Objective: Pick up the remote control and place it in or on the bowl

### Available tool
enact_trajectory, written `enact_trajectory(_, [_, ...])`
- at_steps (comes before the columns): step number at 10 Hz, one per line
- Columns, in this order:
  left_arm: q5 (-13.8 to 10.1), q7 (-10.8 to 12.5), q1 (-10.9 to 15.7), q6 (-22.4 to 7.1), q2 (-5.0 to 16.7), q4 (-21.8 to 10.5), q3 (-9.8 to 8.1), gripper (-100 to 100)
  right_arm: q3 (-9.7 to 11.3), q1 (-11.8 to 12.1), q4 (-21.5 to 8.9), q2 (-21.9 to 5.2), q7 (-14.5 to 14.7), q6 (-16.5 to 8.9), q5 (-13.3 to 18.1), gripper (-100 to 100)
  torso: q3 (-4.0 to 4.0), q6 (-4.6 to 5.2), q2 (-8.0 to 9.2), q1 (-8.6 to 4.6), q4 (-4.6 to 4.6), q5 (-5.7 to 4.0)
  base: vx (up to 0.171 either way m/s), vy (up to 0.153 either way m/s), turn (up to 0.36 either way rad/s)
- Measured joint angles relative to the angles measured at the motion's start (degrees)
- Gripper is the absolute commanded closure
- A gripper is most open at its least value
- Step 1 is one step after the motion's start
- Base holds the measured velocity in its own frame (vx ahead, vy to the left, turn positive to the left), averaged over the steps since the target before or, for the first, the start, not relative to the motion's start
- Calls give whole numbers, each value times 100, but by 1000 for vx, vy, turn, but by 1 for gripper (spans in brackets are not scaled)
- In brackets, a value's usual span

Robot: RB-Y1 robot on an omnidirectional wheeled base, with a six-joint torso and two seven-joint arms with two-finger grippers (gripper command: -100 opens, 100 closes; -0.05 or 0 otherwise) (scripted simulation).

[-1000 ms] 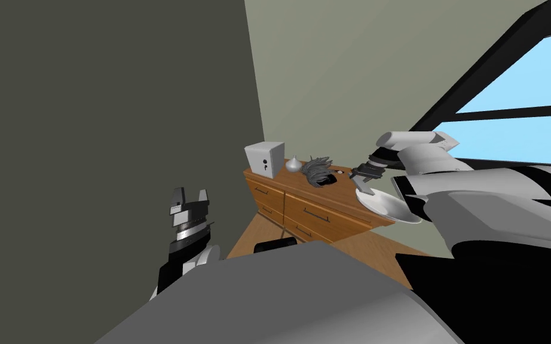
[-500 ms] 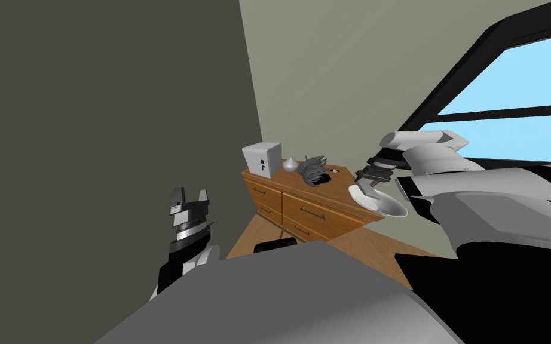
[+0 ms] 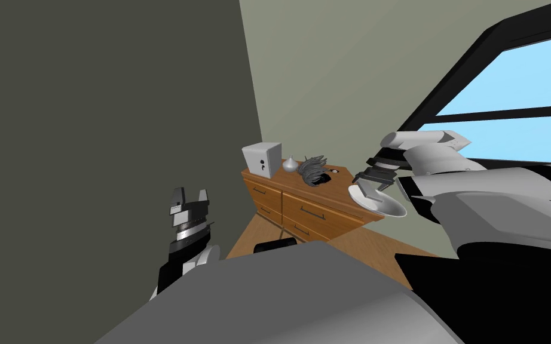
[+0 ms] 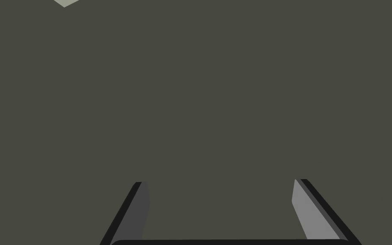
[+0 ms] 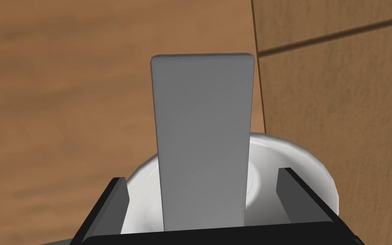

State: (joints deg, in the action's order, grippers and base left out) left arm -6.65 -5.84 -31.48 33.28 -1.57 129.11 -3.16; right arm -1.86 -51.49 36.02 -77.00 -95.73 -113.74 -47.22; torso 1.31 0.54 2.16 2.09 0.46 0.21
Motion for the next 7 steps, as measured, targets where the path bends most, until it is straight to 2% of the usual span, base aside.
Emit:
enact_trajectory(3, [0,0,0,0,0,0,0,0,0,0,0,0,0,0,0,-100,0,0,0,-1,0,0,0,0,0])
enact_trajectory(4, [0,0,0,0,0,0,0,0,0,0,0,0,0,0,0,0,0,0,0,-1,0,0,0,0,0])
enact_trajectory(5, [0,0,0,0,0,0,0,0,0,0,0,0,0,0,0,-100,0,0,0,-1,0,0,-18,-48,222])
enact_trajectory(7, [0,0,1,0,1,0,0,0,280,-104,-213,-118,-63,14,-163,-100,-1,-4,-1,-29,-1,-5,-13,-107,223])
